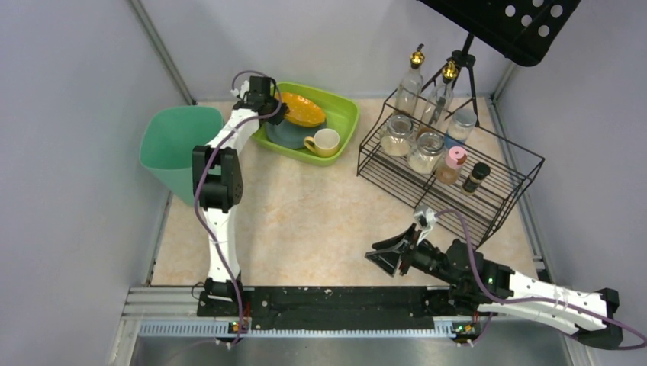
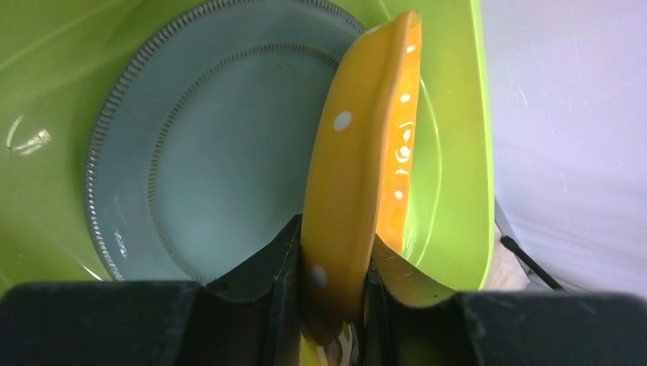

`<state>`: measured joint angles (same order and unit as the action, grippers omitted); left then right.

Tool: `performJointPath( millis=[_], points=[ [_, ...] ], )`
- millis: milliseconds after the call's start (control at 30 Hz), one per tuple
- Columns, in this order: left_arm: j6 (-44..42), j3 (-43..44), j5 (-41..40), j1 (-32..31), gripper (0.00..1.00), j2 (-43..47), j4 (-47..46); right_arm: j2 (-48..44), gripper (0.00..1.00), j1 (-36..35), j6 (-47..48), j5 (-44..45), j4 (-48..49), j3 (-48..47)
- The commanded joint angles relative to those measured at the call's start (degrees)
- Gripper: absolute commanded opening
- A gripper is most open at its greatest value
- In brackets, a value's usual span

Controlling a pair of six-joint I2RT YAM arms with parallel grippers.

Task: Clear the kitchen counter

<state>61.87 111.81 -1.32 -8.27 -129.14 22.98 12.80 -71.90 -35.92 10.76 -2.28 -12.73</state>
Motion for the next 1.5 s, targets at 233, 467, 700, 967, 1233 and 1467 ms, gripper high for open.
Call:
performJointPath(
  millis=[233,467,700,967,1233,1467],
  points=[
    [-1.7,-1.0,-1.8,0.4,0.00,4.1,-7.7,-0.6,0.48,-0.6,-0.8,-0.6,0.3,1.7],
    [-1.9,-6.2,-2.0,0.9,0.24,5.4,-8.0,-0.6,0.48,-0.6,-1.3,-0.2,0.6,2.2],
    [-3.0,-10.7,-2.6,1.2,0.31,6.2,-6.3,-0.5,0.48,-0.6,-2.3,0.0,0.6,2.5],
    [-2.8,-15.2,-0.6,2.3,0.35,6.7,-7.2,-0.6,0.48,-0.6,-4.2,-0.9,0.3,3.3],
    [-3.9,-15.4,1.0,2.7,0.45,5.7,-7.4,-0.5,0.48,-0.7,-4.4,-0.6,0.1,3.8],
    [-5.2,-11.2,3.4,3.0,0.47,3.0,-2.6,-0.6,0.48,-0.6,-5.3,-0.4,-0.2,4.5]
  ],
)
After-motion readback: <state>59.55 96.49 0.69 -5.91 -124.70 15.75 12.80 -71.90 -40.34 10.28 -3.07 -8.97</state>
